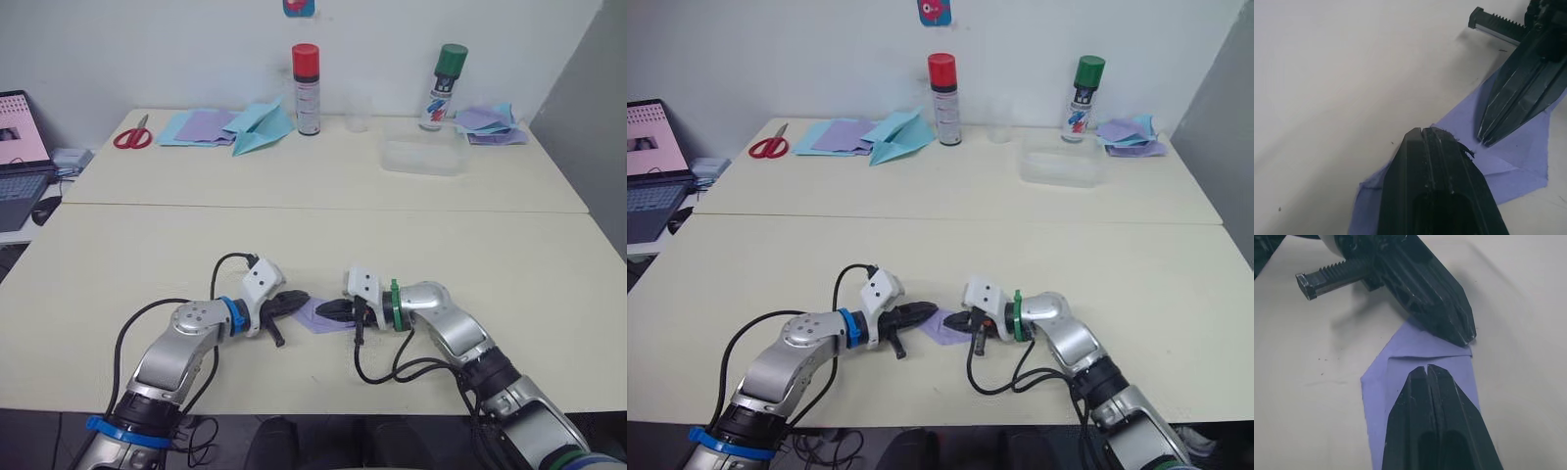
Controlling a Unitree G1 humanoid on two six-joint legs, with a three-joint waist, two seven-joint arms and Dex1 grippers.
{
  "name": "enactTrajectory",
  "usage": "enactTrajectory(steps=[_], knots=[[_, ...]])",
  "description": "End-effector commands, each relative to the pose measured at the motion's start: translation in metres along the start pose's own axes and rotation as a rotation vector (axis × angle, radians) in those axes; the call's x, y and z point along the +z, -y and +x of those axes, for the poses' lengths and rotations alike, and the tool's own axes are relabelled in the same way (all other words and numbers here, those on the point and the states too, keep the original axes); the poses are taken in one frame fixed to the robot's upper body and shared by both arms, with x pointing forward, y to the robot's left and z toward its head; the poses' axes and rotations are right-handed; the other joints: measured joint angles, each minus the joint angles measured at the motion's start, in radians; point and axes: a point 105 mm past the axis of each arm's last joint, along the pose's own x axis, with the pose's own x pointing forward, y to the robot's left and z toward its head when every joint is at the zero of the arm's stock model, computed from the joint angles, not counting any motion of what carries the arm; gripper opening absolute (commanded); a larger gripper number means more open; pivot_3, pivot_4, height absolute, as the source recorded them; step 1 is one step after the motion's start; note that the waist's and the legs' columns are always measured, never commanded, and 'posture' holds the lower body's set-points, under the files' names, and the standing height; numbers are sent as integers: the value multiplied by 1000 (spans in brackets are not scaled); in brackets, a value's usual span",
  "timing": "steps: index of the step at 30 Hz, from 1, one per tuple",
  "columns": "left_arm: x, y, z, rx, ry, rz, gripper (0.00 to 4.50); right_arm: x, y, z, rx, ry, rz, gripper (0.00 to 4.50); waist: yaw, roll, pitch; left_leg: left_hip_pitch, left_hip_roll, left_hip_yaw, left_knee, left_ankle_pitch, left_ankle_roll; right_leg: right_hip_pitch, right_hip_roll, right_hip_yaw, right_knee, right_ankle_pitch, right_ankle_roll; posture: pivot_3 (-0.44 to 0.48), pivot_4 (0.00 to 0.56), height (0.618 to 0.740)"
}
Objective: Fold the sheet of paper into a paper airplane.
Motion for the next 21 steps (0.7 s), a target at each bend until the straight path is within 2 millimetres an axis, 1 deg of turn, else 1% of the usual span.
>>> enactTrajectory(steps=[1,4,5,9,13,16,17,18,21], knots=[[-24,7,1,-11,-83,-45,0,-26,2,-16,-64,-75,38,24,0,1,-2,0,0,0,0,0,0,0,0,0,0,0,0,0,150,740],[-25,6,0,-10,-84,-46,0,-30,10,-30,-133,-74,76,24,1,2,-5,2,0,1,0,0,0,1,0,1,0,0,0,0,150,740],[-25,6,0,-10,-85,-46,0,-29,9,-33,-140,-64,98,24,3,2,-5,2,0,1,0,0,0,1,0,1,0,0,0,0,150,740],[-25,5,0,-12,-86,-44,0,-34,0,-45,-138,-103,99,24,4,3,-8,2,-1,1,1,0,0,2,-1,1,0,0,0,0,150,740],[-25,5,1,-14,-86,-44,0,-36,1,-60,-203,-122,141,24,4,3,-10,3,-1,1,0,0,0,2,-1,2,0,0,0,0,150,740],[-25,6,2,-17,-85,-44,0,-34,0,-68,-225,-116,169,24,4,3,-10,4,-1,1,0,0,0,2,-1,2,0,0,0,0,150,740],[-25,6,2,-17,-85,-44,0,-31,0,-70,-230,-106,175,24,4,3,-10,4,-1,1,0,0,0,2,-1,2,0,0,0,0,150,740],[-25,6,3,-18,-84,-44,0,-25,0,-71,-234,-76,177,24,4,3,-10,4,-1,2,0,0,0,2,-1,2,0,0,0,0,150,740],[-25,5,4,-18,-81,-44,0,6,3,-72,-228,52,125,24,4,4,-10,3,-1,1,0,0,0,2,-1,2,0,0,0,0,150,740]])
